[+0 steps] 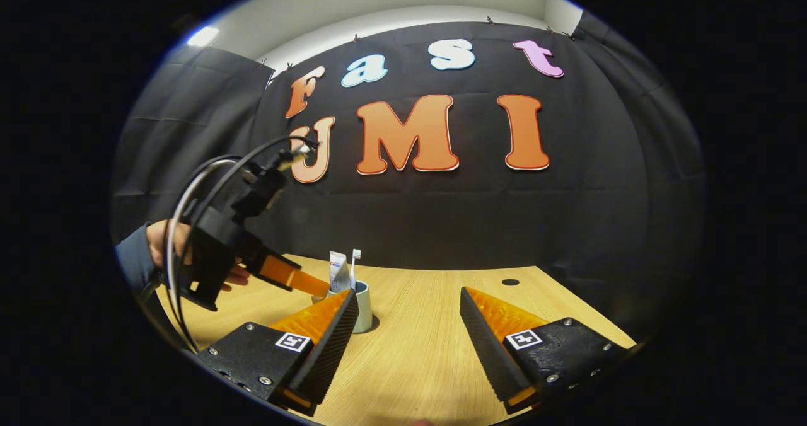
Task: Put the toothbrush and toothpaste on the desktop into the cup, then pick up the cup and place it on the coaster on the desktop.
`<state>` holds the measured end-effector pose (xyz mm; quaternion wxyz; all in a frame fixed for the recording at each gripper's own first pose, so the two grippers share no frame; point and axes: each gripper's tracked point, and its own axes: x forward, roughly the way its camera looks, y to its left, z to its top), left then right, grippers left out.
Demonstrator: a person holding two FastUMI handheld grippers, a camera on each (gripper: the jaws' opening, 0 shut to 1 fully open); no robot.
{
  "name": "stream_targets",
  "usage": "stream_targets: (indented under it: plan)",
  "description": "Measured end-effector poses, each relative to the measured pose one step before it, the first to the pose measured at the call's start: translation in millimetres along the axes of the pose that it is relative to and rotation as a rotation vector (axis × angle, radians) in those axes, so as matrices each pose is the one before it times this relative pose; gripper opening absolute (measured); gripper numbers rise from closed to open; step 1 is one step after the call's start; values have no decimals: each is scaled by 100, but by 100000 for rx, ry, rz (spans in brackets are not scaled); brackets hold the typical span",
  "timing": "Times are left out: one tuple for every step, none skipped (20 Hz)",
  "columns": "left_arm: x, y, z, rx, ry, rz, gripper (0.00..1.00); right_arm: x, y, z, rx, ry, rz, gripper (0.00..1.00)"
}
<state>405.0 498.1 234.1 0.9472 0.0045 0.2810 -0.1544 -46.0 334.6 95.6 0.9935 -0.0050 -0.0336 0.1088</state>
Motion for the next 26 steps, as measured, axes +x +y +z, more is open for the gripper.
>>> stream_targets:
  plan:
    - [-542,680,494,1557,-3946,2172,98,326,430,171,-123,-212,305,97]
    - [-846,739,601,895,-3935,2309,98,73,522,190,-719,-370,855,97]
    - [-320,575,486,949,-4443,2239,94,29,499,81,-1424,22,749,97]
    - [-706,734,545,431,-5592,2774,98,-5,284,312,-1539,-814,344,97]
    - [-513,824,837,244,-6131,2126,98,154,107,555,-1041,-1106,-385,97]
    - [-389,805,372,-360,-4474,1488,98,-14,181,403,-617,-923,6,97]
    - [-353,585,294,-891,-3905,1119,98,-17,272,402,-143,-1006,-47,97]
    - [-377,320,-116,-1464,-3144,1821,98,-30,357,470,96,-862,197,97]
    - [-454,427,273,-1358,-4205,1297,98,166,445,408,-39,-1246,211,97]
    - [-320,208,61,-1063,-3631,1481,97,70,352,409,-424,-1049,23,97]
    - [-307,420,566,-936,-4344,1051,97,236,438,170,-654,-720,169,97]
    - [-849,985,649,-429,-3572,881,98,59,395,139,-736,-584,138,97]
    - [-507,767,634,-4,-3609,1024,98,172,429,212,-550,-432,226,97]
    - [-588,717,688,623,-3093,1206,97,123,498,173,-377,-531,268,97]
    - [-445,652,665,1395,-2728,1594,97,225,343,128,-296,-581,-38,97]
    - [-486,734,410,1396,-2646,2172,97,68,348,197,-80,-849,154,97]
    - [-326,736,797,689,-4457,2060,100,217,237,101,-67,-526,-25,97]
    - [-311,237,764,-98,-3628,826,97,153,388,18,173,-75,1002,97]
    - [-371,26,399,-451,-1739,-285,97,130,444,-141,92,-71,898,97]
    - [-440,-115,65,-386,-773,-37,97,58,86,55,-95,-281,-408,97]
    - [-117,2,-95,-422,-624,83,97,215,-124,25,-86,-310,-534,100]
    - [-187,42,-76,-608,-46,-143,97,139,80,61,77,-33,-549,96]
    - [8,-55,-203,-716,44,-240,97,136,63,-136,194,-44,150,97]
    - [8,80,-257,-786,297,-479,97,49,110,29,-24,-180,-135,96]
    - [101,11,-127,-651,-399,-319,97,173,-18,-84,-168,-58,-106,97]
    - [116,55,-124,-371,-288,-183,97,59,27,-25,-477,29,-296,97]
